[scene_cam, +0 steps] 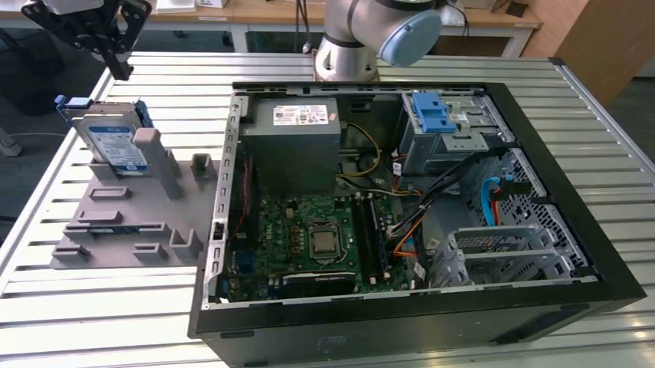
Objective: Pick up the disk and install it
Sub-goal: 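Reach for the disk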
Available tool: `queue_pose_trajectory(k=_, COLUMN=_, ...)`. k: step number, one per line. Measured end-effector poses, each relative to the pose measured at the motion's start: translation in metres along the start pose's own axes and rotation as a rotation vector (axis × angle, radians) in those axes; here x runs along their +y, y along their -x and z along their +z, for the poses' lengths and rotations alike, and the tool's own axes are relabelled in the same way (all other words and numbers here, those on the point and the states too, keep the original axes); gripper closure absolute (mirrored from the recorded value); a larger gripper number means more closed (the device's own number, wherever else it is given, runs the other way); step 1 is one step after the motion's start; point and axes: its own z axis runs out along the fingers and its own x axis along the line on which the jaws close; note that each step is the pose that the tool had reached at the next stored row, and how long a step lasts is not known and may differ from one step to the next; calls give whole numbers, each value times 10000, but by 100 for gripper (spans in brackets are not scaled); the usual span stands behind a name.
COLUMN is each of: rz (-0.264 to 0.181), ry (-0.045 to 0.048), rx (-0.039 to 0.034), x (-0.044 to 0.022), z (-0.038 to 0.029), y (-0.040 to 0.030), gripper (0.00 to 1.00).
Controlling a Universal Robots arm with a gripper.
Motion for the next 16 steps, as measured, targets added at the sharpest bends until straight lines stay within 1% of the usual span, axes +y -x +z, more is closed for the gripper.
queue_pose_trajectory(k=11, rz=0, ry=0, rx=2, x=-1, z=17, y=-168, gripper=89)
queue_pose_trajectory(k=16, rz=0, ry=-1, rx=2, x=14, z=26, y=-249, gripper=89)
